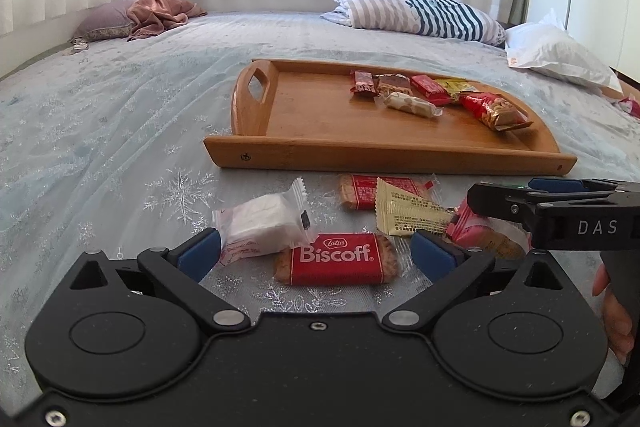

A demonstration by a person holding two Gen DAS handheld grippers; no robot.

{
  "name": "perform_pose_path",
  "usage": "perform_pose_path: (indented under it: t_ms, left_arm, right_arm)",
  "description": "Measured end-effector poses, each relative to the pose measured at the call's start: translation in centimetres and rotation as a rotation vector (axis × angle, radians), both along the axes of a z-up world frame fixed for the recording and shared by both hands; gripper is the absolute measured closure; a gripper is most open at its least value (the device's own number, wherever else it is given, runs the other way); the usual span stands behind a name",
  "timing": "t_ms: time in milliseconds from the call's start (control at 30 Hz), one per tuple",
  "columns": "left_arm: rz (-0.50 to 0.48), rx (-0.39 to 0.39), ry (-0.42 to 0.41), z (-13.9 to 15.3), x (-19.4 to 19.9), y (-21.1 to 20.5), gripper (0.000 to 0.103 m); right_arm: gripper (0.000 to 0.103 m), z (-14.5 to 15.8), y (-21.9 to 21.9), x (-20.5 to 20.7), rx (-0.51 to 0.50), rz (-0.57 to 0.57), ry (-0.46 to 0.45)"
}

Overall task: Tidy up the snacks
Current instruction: 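Grasp the red Biscoff packet with the left tool while the right tool grasps the green pea bag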

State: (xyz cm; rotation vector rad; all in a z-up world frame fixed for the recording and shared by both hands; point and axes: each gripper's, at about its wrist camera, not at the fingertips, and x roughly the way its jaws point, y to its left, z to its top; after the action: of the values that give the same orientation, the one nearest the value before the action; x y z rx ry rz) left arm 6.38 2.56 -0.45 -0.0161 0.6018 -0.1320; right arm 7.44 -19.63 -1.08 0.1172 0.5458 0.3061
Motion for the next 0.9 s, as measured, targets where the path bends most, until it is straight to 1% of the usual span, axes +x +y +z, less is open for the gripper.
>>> perform_pose_path:
  t_ms: [233,533,733,800,900]
  left_arm:
    - [0.014,-0.014,0.002,-0.4,0.2,0.2,0.0]
    - [0.011,0.002,-0.002,-0.6,0.1,-0.1,0.001]
    - [0.006,0.01,-0.002,-0.6,0.0,-0.3,0.003]
    - [0.002,0.014,-0.003,-0.6,0.0,-0.3,0.006]
    - [-0.006,0.023,-0.005,-0.5,-0.2,-0.5,0.011]
  right_arm:
    - [0.001,-0.2,0.1,-0.1,0.006,0.013,-0.005]
    - [0.011,-0.4,-0.4,-0.2,0.042,0.037,-0.011]
    - [0.023,-0.6,-0.7,-0.3,0.074,0.073,-0.015]
    - [0.029,-0.6,-0.8,-0.5,0.087,0.083,-0.02]
    - [0.034,-0.6,-1.0,-0.7,0.1,0.087,-0.027]
